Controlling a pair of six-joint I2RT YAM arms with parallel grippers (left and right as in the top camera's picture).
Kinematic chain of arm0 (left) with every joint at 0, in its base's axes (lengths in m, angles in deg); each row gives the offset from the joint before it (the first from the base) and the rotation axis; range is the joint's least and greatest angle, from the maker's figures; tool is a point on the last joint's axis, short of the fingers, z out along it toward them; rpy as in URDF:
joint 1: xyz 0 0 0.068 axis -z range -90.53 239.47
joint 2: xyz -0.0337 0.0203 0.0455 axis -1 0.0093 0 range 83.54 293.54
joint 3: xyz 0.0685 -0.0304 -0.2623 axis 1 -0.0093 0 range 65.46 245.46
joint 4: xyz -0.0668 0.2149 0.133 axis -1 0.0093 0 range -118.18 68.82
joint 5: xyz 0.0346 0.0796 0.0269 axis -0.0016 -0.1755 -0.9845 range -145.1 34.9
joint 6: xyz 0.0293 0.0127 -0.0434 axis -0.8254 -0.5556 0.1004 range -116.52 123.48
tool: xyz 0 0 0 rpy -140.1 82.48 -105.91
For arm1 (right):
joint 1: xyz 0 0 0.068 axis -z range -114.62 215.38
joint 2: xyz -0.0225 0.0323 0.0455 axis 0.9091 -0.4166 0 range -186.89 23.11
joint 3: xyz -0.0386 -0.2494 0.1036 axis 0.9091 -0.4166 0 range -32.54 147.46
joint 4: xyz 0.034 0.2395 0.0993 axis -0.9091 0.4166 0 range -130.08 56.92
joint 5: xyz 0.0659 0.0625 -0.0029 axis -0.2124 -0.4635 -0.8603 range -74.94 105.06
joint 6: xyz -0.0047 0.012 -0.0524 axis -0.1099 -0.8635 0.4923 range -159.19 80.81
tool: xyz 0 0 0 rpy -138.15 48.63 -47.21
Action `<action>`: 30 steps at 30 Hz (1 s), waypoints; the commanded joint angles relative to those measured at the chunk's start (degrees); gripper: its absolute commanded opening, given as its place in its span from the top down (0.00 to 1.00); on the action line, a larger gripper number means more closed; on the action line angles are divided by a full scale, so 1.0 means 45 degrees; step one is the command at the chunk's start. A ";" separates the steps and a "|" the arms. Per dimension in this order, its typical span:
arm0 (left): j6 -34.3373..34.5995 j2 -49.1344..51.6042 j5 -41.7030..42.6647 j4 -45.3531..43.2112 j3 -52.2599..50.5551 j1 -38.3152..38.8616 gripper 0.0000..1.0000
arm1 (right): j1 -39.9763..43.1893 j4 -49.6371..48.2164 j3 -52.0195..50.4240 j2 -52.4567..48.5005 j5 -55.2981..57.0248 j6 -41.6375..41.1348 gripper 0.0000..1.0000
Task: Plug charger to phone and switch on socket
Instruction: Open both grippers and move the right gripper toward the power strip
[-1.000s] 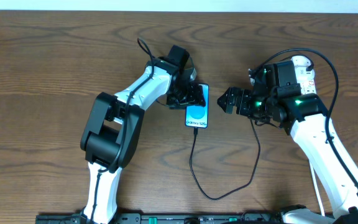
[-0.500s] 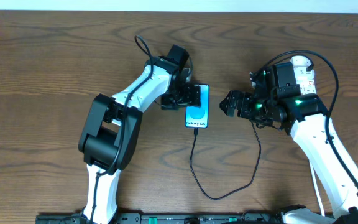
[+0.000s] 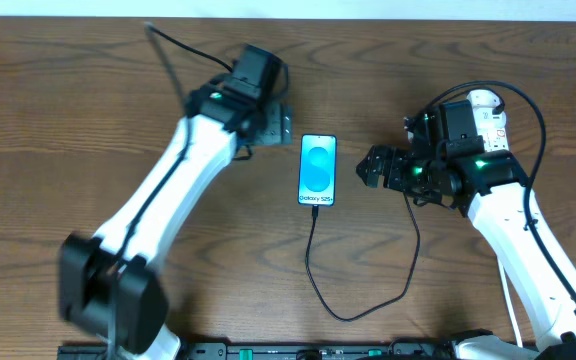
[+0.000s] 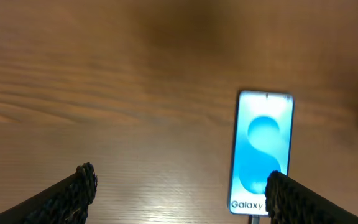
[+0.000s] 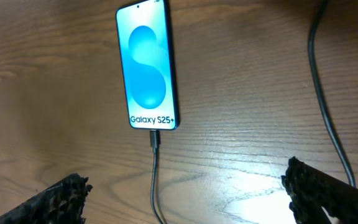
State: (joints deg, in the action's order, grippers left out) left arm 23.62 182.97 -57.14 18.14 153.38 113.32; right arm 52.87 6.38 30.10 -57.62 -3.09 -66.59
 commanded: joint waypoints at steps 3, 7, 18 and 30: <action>0.0102 -0.0457 -0.1224 0.0306 0.0131 -0.0238 0.11 | 0.0821 -0.0078 0.0248 -0.0005 0.0141 0.0097 0.01; 0.0102 -0.0447 -0.1224 0.0306 0.0126 -0.0238 0.11 | 0.1860 0.0355 0.0933 -0.0005 -0.0199 0.0238 0.01; 0.0102 -0.0447 -0.1224 0.0311 0.0126 -0.0238 0.11 | 0.3871 0.3104 0.4818 -0.0019 0.0865 0.0962 0.01; 0.0102 -0.0447 -0.1224 0.0311 0.0126 -0.0238 0.11 | 0.6431 0.4541 0.6475 -0.1642 0.2730 0.0831 0.01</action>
State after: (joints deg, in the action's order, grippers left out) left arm 23.79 180.68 -61.49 19.41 153.56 112.38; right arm 79.32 26.31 58.18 -60.72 7.49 -63.24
